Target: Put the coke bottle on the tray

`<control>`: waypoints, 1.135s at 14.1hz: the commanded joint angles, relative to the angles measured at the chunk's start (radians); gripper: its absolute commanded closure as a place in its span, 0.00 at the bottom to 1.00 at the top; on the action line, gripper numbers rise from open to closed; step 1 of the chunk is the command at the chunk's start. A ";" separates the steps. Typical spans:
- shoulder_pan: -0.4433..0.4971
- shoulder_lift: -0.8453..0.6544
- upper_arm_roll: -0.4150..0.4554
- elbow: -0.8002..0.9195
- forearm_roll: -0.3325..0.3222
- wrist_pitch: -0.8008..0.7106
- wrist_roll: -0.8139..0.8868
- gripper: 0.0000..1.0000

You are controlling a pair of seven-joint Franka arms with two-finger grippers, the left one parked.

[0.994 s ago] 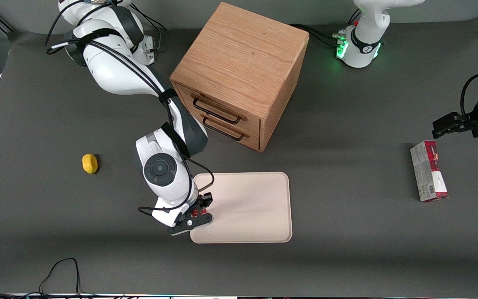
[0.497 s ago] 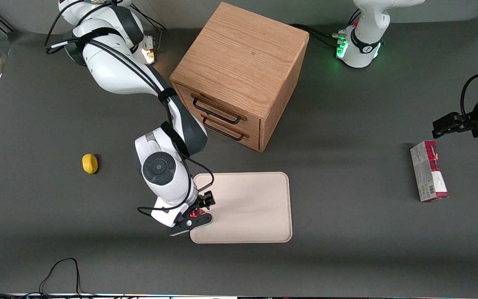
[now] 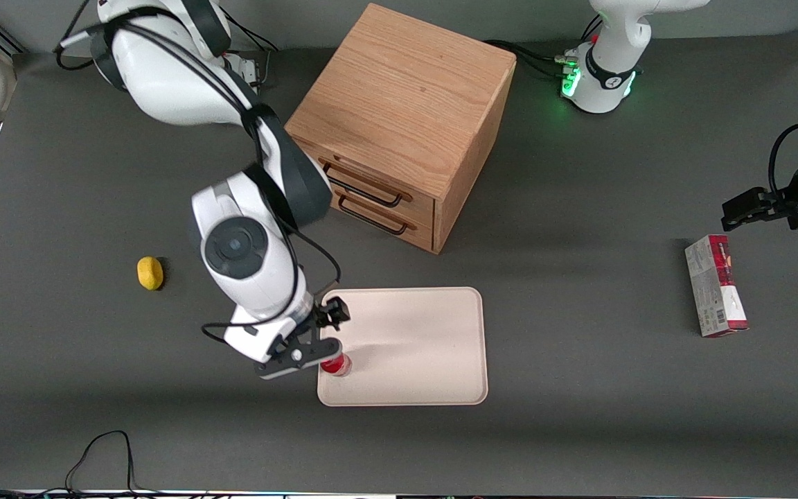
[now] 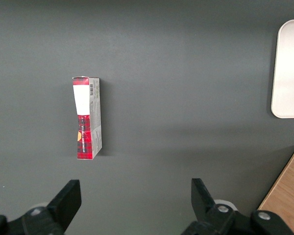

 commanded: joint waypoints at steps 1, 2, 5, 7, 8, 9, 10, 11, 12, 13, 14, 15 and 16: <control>0.000 -0.117 -0.002 -0.032 -0.005 -0.166 -0.002 0.00; -0.001 -0.160 -0.004 -0.051 -0.005 -0.212 -0.004 0.00; -0.019 -0.323 -0.030 -0.223 0.001 -0.217 -0.016 0.00; -0.076 -0.416 -0.029 -0.324 0.013 -0.208 -0.016 0.00; -0.111 -0.467 -0.030 -0.385 0.031 -0.193 -0.022 0.00; -0.149 -0.525 -0.030 -0.460 0.057 -0.153 -0.037 0.00; -0.188 -0.583 -0.030 -0.537 0.068 -0.107 -0.054 0.00; -0.220 -0.631 -0.030 -0.602 0.068 -0.055 -0.054 0.00; -0.252 -0.659 -0.029 -0.636 0.068 -0.033 -0.054 0.00; -0.283 -0.674 -0.027 -0.653 0.068 -0.032 -0.057 0.00; -0.309 -0.687 -0.027 -0.668 0.068 -0.033 -0.069 0.00; -0.325 -0.706 -0.027 -0.689 0.065 -0.033 -0.097 0.00; -0.340 -0.729 -0.027 -0.716 0.061 -0.029 -0.106 0.00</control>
